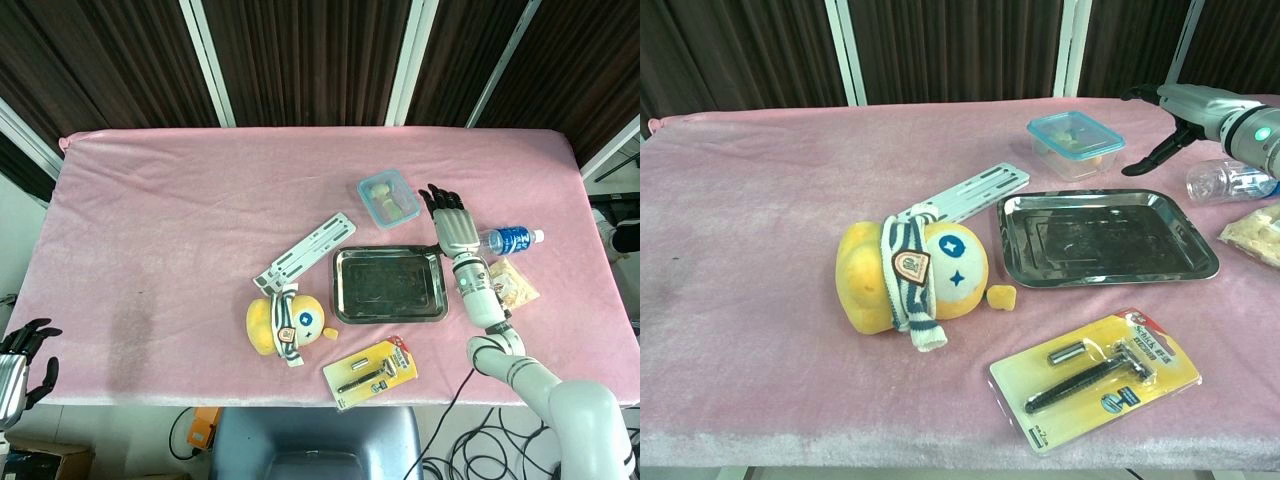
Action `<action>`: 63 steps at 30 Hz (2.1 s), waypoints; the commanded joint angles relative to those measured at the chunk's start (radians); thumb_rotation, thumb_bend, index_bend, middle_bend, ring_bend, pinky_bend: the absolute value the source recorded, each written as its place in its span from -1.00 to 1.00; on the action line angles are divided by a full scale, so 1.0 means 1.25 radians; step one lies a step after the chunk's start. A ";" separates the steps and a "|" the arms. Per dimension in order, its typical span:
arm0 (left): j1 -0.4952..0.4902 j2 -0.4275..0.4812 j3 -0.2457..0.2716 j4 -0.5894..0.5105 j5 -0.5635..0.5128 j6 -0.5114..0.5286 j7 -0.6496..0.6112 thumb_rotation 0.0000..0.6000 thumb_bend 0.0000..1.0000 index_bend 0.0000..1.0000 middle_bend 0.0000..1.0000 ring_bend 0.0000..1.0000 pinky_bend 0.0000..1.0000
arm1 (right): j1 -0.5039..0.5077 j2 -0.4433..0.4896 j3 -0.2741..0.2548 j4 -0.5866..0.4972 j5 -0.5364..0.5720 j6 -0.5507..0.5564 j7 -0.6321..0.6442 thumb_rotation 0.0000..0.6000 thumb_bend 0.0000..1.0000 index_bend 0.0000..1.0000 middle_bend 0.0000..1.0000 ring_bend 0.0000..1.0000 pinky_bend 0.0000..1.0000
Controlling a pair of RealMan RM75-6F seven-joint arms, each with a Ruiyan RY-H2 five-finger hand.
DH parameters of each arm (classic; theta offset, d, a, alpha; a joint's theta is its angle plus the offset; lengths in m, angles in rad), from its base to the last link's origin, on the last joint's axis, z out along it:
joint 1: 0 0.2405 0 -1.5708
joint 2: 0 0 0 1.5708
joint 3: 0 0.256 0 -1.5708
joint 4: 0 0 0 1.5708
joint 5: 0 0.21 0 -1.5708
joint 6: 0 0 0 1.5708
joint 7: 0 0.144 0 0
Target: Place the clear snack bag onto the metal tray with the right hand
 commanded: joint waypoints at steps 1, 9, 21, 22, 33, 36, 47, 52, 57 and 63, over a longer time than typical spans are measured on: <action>0.000 0.000 0.001 0.001 0.001 0.000 -0.001 1.00 0.03 -0.32 -0.52 -0.40 0.02 | 0.001 -0.003 -0.002 0.009 -0.001 0.000 0.008 1.00 -0.59 -1.00 -1.00 -1.00 -0.67; 0.000 -0.001 0.000 0.000 0.002 0.003 0.000 1.00 0.03 -0.32 -0.52 -0.40 0.02 | -0.002 0.003 -0.009 0.005 -0.007 0.011 0.015 1.00 -0.59 -1.00 -1.00 -1.00 -0.67; 0.004 0.002 0.002 -0.001 -0.002 0.004 -0.001 1.00 0.03 -0.32 -0.52 -0.40 0.02 | -0.041 0.046 -0.059 -0.049 -0.049 0.057 -0.016 1.00 -0.59 -1.00 -1.00 -1.00 -0.67; 0.006 0.003 0.002 -0.002 -0.001 0.009 -0.001 1.00 0.03 -0.32 -0.52 -0.40 0.02 | -0.057 0.063 -0.073 -0.076 -0.065 0.082 -0.020 1.00 -0.59 -1.00 -1.00 -1.00 -0.68; 0.014 0.002 0.003 -0.009 -0.005 0.017 0.012 1.00 0.03 -0.32 -0.52 -0.40 0.02 | -0.262 0.329 -0.211 -0.439 -0.187 0.331 -0.052 1.00 -0.59 -1.00 -1.00 -1.00 -0.67; 0.013 0.001 0.002 -0.010 -0.010 0.014 0.016 1.00 0.03 -0.32 -0.52 -0.40 0.02 | -0.302 0.380 -0.239 -0.478 -0.196 0.356 -0.071 1.00 -0.59 -1.00 -1.00 -1.00 -0.67; 0.003 -0.003 0.000 -0.014 -0.018 -0.008 0.030 1.00 0.03 -0.32 -0.52 -0.40 0.02 | -0.309 0.395 -0.261 -0.420 -0.169 0.255 -0.127 1.00 -0.59 -1.00 -1.00 -1.00 -0.68; 0.007 0.000 -0.002 -0.011 -0.017 0.001 0.018 1.00 0.03 -0.32 -0.52 -0.40 0.02 | -0.282 0.378 -0.251 -0.386 -0.139 0.171 -0.151 1.00 -0.59 -0.97 -0.99 -1.00 -0.65; 0.008 0.002 -0.002 -0.009 -0.017 0.003 0.011 1.00 0.03 -0.32 -0.52 -0.40 0.02 | -0.264 0.371 -0.241 -0.370 -0.098 0.103 -0.192 1.00 -0.59 -0.87 -0.94 -1.00 -0.60; 0.007 0.000 -0.001 -0.010 -0.014 0.004 0.015 1.00 0.03 -0.32 -0.52 -0.40 0.02 | -0.238 0.349 -0.220 -0.346 -0.043 0.037 -0.257 1.00 -0.59 -0.79 -0.86 -0.95 -0.54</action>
